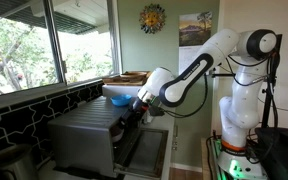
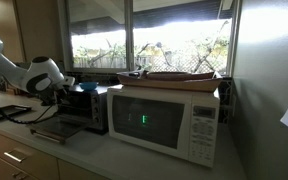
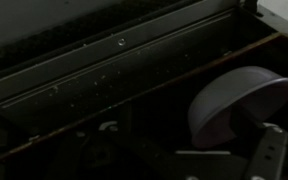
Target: Remove the two bowls from the toaster oven and stack them together on top of the oven
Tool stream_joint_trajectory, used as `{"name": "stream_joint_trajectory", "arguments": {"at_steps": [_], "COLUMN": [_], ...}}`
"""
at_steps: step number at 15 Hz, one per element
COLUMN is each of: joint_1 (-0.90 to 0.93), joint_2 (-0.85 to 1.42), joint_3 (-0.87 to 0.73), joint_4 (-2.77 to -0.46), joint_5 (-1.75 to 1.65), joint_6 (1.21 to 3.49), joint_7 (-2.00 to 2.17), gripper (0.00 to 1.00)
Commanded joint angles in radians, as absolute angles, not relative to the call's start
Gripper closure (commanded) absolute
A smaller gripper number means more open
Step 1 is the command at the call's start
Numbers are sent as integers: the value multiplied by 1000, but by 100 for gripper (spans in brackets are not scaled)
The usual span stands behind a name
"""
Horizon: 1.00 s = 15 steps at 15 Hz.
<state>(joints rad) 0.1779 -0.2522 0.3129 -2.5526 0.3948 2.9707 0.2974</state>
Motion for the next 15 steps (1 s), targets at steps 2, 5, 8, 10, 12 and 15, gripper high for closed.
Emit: {"name": "stream_joint_trajectory", "arguments": {"at_steps": [2, 5, 8, 10, 12, 15], "joint_1": [57, -3, -66, -92, -96, -83], "joint_2": [-251, -255, -270, -289, -305, -315], "joint_3": [420, 482, 541, 563, 563, 553], "joint_4": [-2571, -2579, -2586, -2588, -2582, -2577], "joint_5": [268, 225, 191, 186, 200, 218], "joint_6": [3031, 3061, 3067, 3061, 3058, 3057], "joint_7": [448, 515, 565, 578, 574, 554], "gripper": [0, 0, 25, 31, 48, 71]}}
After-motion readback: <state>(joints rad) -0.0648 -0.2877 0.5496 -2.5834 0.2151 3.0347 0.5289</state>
